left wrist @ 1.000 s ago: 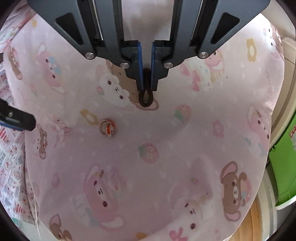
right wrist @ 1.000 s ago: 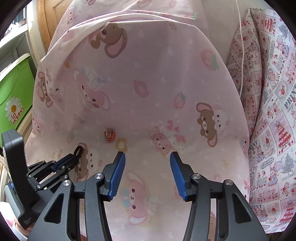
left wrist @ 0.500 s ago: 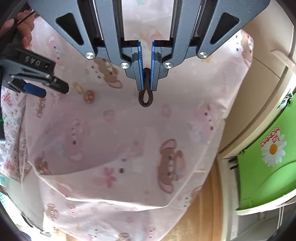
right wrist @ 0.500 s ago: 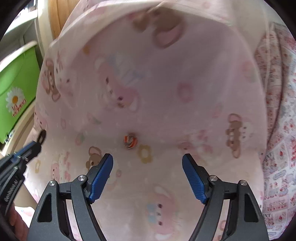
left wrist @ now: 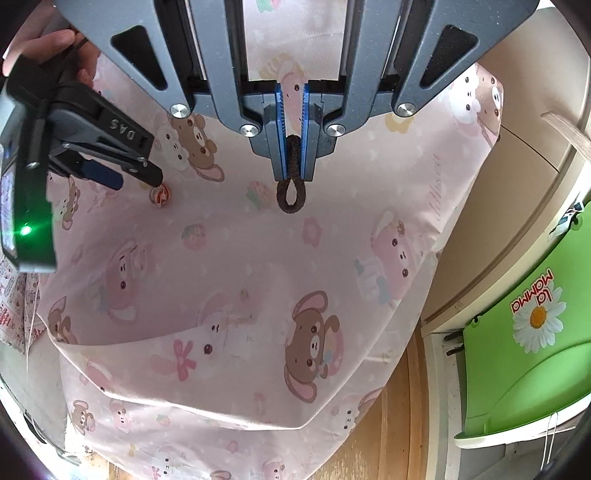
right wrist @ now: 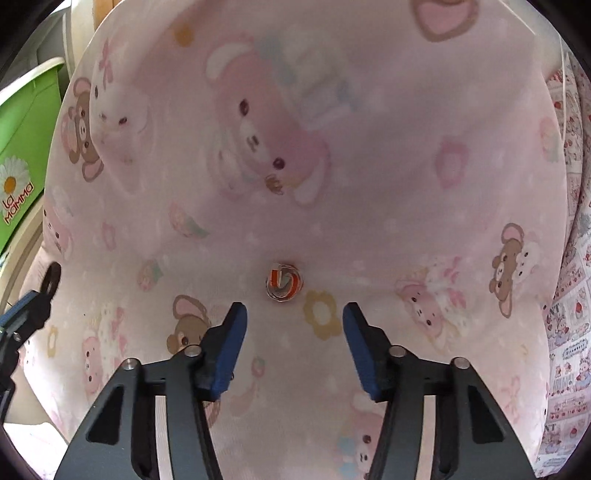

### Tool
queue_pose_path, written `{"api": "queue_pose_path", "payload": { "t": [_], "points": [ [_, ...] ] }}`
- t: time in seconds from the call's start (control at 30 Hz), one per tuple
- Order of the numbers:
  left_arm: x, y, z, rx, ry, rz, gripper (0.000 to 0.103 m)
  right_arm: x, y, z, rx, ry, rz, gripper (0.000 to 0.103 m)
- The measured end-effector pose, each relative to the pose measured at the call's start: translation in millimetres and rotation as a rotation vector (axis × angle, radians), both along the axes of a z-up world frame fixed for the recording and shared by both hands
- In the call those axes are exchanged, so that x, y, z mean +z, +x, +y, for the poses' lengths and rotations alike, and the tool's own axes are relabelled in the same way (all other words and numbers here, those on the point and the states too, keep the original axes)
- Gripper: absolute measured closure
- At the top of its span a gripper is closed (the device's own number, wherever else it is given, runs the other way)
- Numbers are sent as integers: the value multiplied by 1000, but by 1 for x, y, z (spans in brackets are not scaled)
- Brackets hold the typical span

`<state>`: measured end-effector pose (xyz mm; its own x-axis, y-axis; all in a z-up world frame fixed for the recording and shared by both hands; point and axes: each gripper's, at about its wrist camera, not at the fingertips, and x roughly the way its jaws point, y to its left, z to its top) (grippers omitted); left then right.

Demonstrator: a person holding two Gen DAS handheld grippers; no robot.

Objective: Collect trash
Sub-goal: 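Grasp the small orange ring with the right tool while the left tool holds the hair tie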

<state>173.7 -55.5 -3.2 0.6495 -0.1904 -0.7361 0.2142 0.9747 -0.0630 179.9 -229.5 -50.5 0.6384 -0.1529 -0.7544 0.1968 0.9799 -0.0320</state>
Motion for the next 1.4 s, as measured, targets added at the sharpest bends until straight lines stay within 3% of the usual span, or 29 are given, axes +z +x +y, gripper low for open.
{"api": "queue_pose_path", "payload": {
  "t": [0.07,0.2,0.27,0.5,0.57,0.77,0.93,1.1,1.2,1.23,1.27,1.3,1.33,1.4],
  "points": [
    [2,1,1,0,-4,1,96,-2,1,2,9,8,7,63],
    [2,-1,1,0,-2,0,96,-7,8,4,8,30,11,77],
    [2,-1,1,-2,0,2,96,-6,6,-1,1,43,15,95],
    [6,-7,-2,11,46,-59,96,3,-13,-16,4,55,-36,100],
    [10,-13,-6,-9,54,-84,96,12,-24,-13,29,101,-61,100],
    [11,-24,-12,-42,60,-108,96,42,-49,-40,92,319,-177,100],
    [10,-24,-6,-36,24,-86,96,45,-54,-64,164,574,-170,100],
    [13,-22,-2,-35,4,-77,96,36,-52,-74,92,517,-142,100],
    [11,-20,0,-34,-4,-42,96,30,-39,-66,21,400,-123,97],
    [9,-19,0,-32,-9,-34,95,27,-31,-59,23,352,-102,83],
    [8,-18,1,-26,-7,-22,94,25,-24,-52,26,322,-79,59],
    [5,-17,1,-14,0,-13,94,22,-17,-45,33,289,-58,48],
    [3,-16,1,-10,3,-7,94,20,-8,-34,55,243,-56,40],
    [0,-15,2,-15,-1,0,94,17,3,-21,66,188,-43,40]
  ]
}}
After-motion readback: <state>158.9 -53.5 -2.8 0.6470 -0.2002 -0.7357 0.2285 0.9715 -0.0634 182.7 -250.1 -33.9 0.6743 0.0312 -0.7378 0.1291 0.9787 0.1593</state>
